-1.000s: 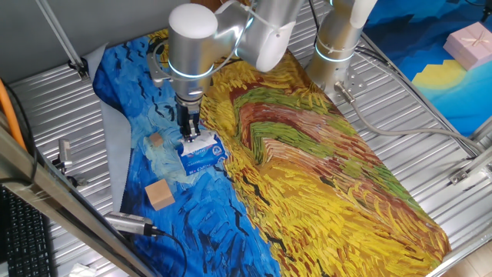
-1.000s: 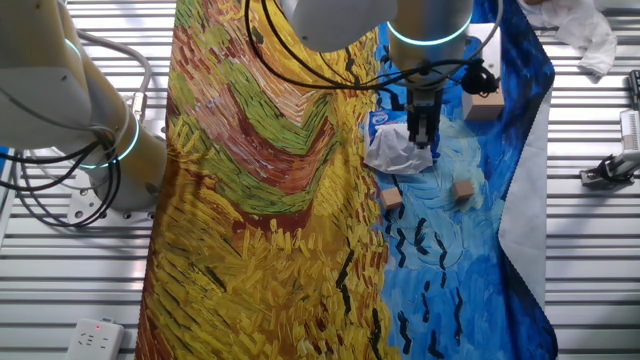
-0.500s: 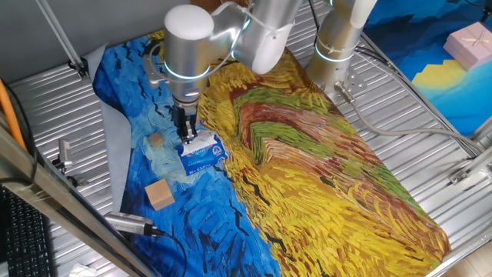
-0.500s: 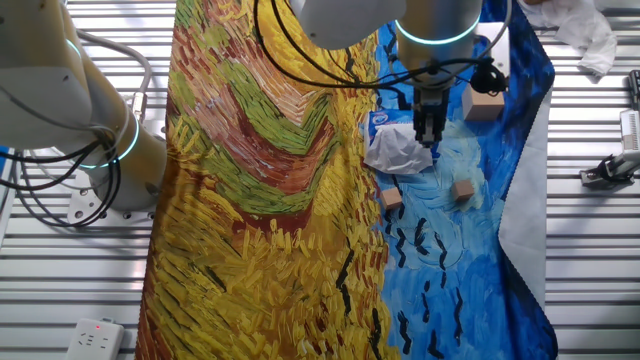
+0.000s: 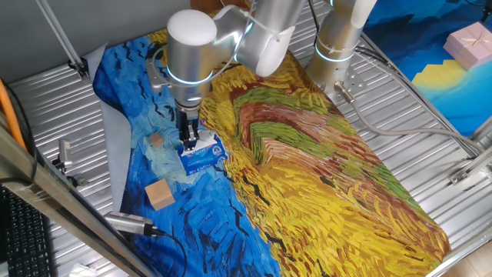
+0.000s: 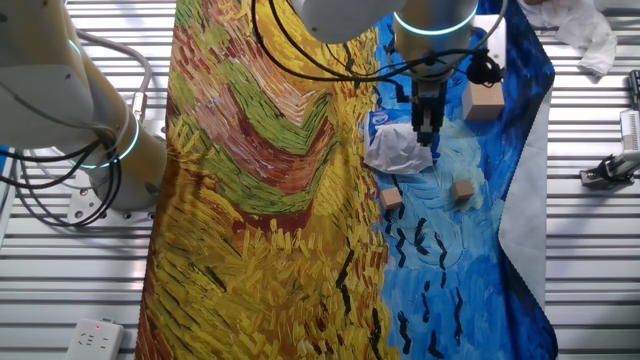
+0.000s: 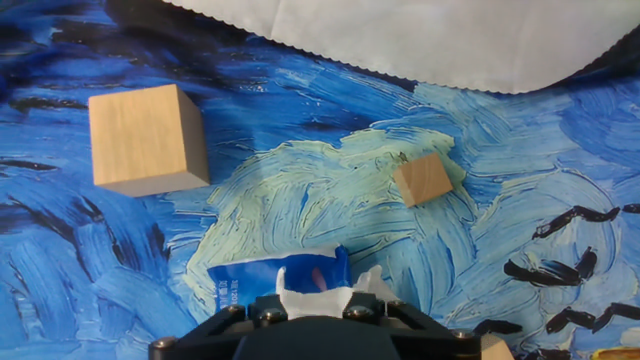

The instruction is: Pull out a napkin

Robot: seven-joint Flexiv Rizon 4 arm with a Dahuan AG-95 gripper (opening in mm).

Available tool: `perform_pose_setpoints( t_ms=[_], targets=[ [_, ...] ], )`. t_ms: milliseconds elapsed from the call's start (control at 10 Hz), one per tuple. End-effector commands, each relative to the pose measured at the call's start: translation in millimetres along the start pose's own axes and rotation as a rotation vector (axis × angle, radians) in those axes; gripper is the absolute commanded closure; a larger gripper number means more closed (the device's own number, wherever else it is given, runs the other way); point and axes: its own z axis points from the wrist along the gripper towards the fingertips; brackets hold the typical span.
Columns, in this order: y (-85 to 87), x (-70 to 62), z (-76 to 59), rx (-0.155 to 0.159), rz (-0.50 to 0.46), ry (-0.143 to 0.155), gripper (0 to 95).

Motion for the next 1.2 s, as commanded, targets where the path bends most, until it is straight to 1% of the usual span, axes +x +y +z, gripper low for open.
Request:
perform_pose_setpoints(
  t_ms=[100, 400, 800, 1200],
  targets=[
    [0.6, -0.4, 1.6, 0.014, 0.006, -0.003, 76.0],
    [2.2, 0.7, 6.6, 0.022, 0.015, -0.005, 76.0],
    [2.3, 0.9, 7.1, 0.037, 0.017, -0.008, 76.0],
    [2.9, -2.3, 6.6, 0.033, 0.007, -0.019, 76.0]
  ],
)
